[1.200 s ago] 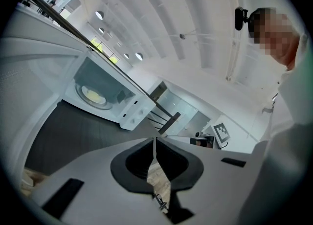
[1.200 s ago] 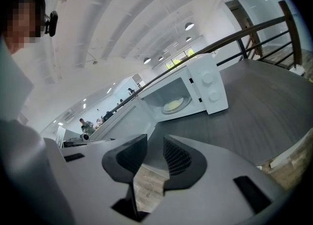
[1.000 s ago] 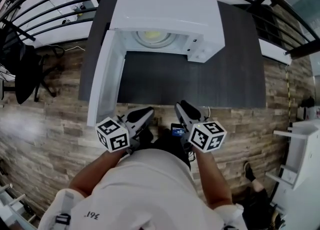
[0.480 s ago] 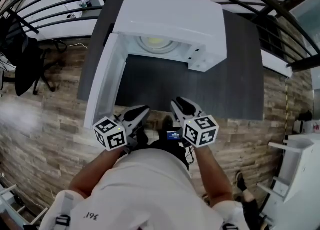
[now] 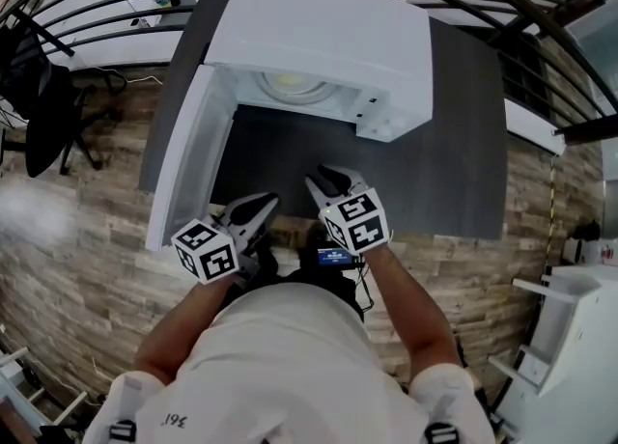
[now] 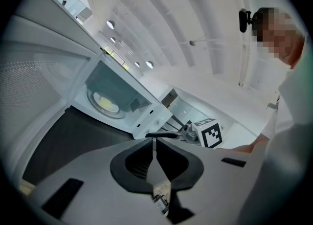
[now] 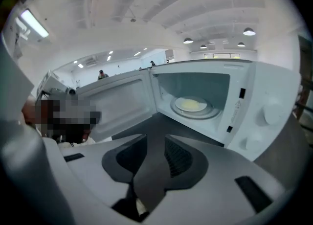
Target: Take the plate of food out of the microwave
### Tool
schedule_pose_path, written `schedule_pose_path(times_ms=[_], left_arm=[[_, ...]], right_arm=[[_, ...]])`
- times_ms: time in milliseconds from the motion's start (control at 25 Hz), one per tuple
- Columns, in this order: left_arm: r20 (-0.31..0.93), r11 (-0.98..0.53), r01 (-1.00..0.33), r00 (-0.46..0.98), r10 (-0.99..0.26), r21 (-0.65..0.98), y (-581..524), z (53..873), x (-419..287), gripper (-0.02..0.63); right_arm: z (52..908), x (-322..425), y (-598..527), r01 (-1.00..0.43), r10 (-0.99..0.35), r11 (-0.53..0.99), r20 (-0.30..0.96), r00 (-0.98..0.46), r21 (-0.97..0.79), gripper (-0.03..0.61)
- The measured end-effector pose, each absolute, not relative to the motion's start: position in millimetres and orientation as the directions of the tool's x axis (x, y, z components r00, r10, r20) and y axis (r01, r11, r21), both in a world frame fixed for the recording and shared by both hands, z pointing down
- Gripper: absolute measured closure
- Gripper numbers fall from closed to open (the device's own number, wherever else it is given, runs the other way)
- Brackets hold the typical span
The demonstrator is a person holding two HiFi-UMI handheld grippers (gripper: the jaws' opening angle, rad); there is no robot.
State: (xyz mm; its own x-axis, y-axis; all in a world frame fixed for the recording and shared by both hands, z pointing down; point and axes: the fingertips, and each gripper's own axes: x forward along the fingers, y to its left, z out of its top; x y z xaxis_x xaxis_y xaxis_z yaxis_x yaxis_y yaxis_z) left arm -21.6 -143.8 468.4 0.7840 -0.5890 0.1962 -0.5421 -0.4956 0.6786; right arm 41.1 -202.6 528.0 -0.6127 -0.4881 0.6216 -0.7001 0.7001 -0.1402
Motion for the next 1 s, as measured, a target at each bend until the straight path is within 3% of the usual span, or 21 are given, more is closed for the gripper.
schedule_pose_path(times_ms=[400,1000], left_arm=[[0.247,-0.470,-0.590,0.757,-0.606,0.656,-172,491,-14,0.607],[0.294,-0.410,-0.626,0.722,-0.627,0.663,-212,513,-24,0.607]], right_arm=[[563,1,-301,-0.526,-0.501,0.826,0.691,-0.522,0.202,0.474],[609,-11,-412,-0.304,-0.625,0.780,0.707,-0.331,0.548,0.475]])
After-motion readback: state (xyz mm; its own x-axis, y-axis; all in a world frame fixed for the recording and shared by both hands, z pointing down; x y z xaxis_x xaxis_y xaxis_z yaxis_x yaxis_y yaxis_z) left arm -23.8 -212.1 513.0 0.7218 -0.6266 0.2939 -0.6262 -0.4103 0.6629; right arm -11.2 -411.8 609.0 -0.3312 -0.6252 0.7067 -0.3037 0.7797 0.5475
